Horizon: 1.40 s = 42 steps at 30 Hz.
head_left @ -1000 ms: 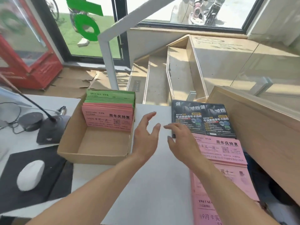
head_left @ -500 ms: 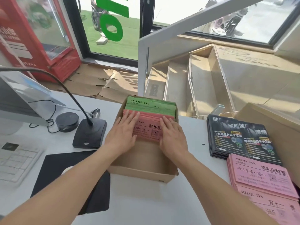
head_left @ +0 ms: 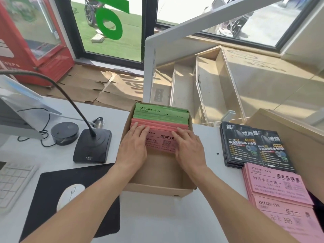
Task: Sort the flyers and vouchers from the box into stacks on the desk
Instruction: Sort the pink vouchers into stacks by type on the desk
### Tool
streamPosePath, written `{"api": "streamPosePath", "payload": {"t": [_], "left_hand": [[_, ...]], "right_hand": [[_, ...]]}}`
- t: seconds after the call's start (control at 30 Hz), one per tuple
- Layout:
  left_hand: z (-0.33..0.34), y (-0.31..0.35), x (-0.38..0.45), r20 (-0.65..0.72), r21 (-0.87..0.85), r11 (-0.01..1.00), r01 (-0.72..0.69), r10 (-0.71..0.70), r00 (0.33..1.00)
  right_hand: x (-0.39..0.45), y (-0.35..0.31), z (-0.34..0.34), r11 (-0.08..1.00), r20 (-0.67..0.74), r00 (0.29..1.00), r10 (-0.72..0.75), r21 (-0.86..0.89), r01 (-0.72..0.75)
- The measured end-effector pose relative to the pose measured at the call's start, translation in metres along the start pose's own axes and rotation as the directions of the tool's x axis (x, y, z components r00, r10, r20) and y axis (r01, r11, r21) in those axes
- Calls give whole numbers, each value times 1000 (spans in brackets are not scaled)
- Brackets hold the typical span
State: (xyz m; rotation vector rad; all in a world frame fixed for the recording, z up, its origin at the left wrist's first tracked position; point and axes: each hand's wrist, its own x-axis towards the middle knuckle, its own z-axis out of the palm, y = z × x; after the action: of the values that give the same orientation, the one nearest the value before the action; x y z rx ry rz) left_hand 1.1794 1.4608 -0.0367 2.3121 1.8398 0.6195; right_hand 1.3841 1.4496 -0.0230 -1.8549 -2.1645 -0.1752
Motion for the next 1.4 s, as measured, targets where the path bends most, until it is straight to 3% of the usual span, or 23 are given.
{"api": "streamPosePath", "payload": {"t": [0.27,0.43,0.53,0.7,0.8,0.87,0.97,1.03,1.17,1.4], "left_hand": [[1,-2,0,-77,28,1000,-7,9,997],[1,-1,0,-76,104,995,-1,9,997],[0,-2,0,-65,135,991,-27,36,997],[-33,10,-8,-165,-175,981,-86,57,985],[-58,38,-20,-240,-414,895,-167,69,968],[-67,68,-26,-254,-545,814,-200,68,965],[-59,121,-31,-241,-662,713,-231,90,966],[-42,160,-36,-189,-725,650,-229,132,973],[1,232,-56,-71,-752,618,-229,269,960],[62,315,-97,145,-799,598,-63,293,945]], "right_hand": [[-2,-1,-5,998,-39,998,-42,40,44],[-4,-1,-8,995,155,984,-92,50,85],[-2,-2,-12,991,133,989,-71,119,55],[-16,6,-40,920,-153,986,63,392,2],[-35,26,-80,762,-213,951,226,646,-36],[-54,48,-106,687,-228,928,296,725,-42],[-87,91,-140,621,-175,914,367,778,-101],[-113,127,-160,639,-143,908,394,752,-159],[-169,197,-188,616,-42,878,476,728,-300],[-245,283,-187,577,153,824,545,644,-501]]}}
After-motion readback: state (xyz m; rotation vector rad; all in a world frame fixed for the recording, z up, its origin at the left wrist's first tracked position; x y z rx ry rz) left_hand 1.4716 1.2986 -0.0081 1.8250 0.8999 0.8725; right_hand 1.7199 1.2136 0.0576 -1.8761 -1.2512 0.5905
